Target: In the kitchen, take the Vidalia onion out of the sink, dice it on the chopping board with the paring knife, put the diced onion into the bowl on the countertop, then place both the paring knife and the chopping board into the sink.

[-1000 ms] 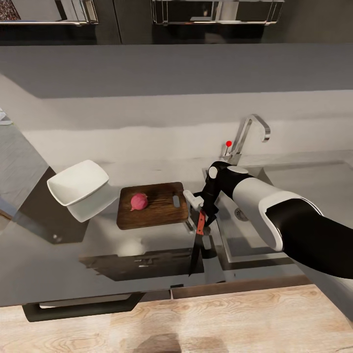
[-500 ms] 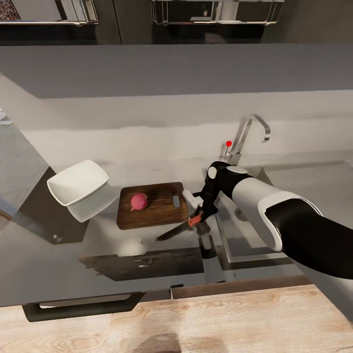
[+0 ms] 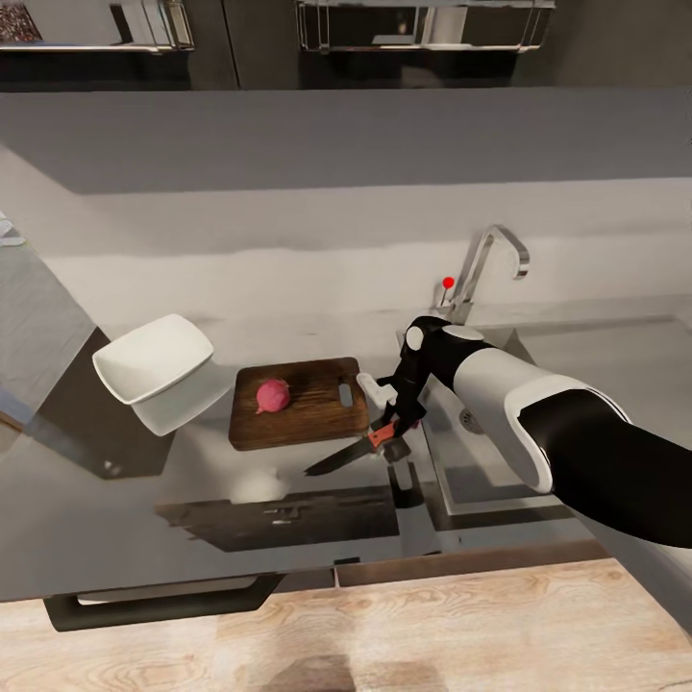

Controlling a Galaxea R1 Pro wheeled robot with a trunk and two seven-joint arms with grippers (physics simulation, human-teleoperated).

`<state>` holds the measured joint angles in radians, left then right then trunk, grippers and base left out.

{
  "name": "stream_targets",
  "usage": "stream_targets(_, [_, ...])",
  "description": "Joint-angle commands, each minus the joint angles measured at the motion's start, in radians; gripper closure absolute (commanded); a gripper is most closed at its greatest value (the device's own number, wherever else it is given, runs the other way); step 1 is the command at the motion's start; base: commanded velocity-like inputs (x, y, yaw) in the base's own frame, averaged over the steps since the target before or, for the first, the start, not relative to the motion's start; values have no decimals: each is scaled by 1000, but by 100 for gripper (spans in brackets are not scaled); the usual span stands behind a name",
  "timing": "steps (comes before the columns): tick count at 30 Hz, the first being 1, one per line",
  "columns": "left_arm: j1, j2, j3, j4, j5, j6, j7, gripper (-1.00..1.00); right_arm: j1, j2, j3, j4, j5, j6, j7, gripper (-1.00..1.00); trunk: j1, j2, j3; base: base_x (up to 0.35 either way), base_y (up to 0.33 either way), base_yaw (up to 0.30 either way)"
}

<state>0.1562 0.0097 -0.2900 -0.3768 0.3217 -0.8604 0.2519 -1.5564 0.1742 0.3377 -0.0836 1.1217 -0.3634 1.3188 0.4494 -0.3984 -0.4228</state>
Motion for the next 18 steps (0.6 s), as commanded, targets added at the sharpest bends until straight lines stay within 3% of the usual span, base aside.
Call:
stream_targets(1, [0, 1, -9, -2, 7, -2, 6, -100, -1, 0, -1, -1, 4, -3, 2, 100, 1, -2, 0, 0, 0, 0])
stream_targets(18, [0, 0, -8, -2, 7, -2, 6, -100, -1, 0, -2, -14, 1, 0, 5, 100, 1, -2, 26, 0, 0, 0])
